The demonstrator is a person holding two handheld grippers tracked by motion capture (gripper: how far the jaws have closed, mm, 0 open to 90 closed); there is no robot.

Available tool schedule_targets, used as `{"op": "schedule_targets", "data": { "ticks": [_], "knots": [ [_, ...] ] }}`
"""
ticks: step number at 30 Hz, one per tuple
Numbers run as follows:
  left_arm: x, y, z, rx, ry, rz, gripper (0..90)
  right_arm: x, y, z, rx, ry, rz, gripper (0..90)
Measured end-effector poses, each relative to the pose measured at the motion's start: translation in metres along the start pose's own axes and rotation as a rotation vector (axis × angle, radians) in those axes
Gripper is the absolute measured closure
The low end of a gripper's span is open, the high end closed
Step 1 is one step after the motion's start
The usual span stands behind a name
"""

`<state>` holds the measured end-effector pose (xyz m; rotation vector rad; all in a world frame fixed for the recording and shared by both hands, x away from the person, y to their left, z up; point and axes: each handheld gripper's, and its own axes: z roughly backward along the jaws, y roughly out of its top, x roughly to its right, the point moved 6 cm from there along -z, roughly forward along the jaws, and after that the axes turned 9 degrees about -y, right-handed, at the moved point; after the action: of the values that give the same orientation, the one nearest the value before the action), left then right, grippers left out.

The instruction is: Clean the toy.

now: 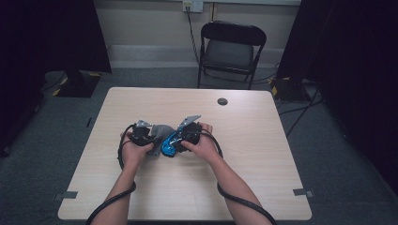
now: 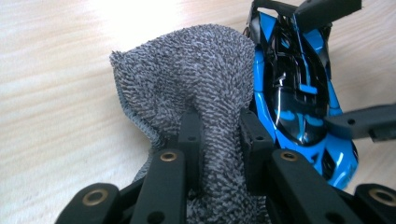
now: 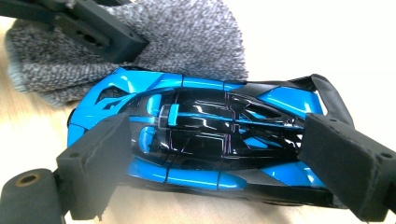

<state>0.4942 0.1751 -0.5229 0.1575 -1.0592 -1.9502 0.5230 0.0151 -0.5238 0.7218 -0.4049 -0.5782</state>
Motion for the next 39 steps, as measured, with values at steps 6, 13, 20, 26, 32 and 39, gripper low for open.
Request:
{"op": "schedule_targets", "data": {
  "ticks": [6,13,20,26,32,39],
  "knots": [
    [0.001,-0.007,0.008,-0.003,-0.015,0.016,74.3,0.0,0.001,0.0,-0.008,-0.001,0.004,9.0],
    [0.004,-0.015,0.017,-0.016,-0.033,0.024,74.3,0.0,0.0,0.0,-0.008,-0.002,0.002,9.0],
    [0.008,-0.024,0.026,-0.021,-0.062,0.028,74.3,0.0,0.0,0.0,-0.004,-0.001,0.001,9.0],
    [0.012,-0.033,0.034,-0.031,-0.076,0.032,74.3,0.0,0.0,0.0,-0.006,0.0,0.001,9.0],
    [0.016,-0.038,0.041,-0.046,-0.084,0.018,74.3,0.0,0.0,0.0,-0.004,0.0,0.0,9.0],
    [0.012,-0.031,0.057,-0.026,-0.092,0.046,74.3,0.0,0.0,0.0,0.005,-0.002,-0.002,9.0]
  ]
}}
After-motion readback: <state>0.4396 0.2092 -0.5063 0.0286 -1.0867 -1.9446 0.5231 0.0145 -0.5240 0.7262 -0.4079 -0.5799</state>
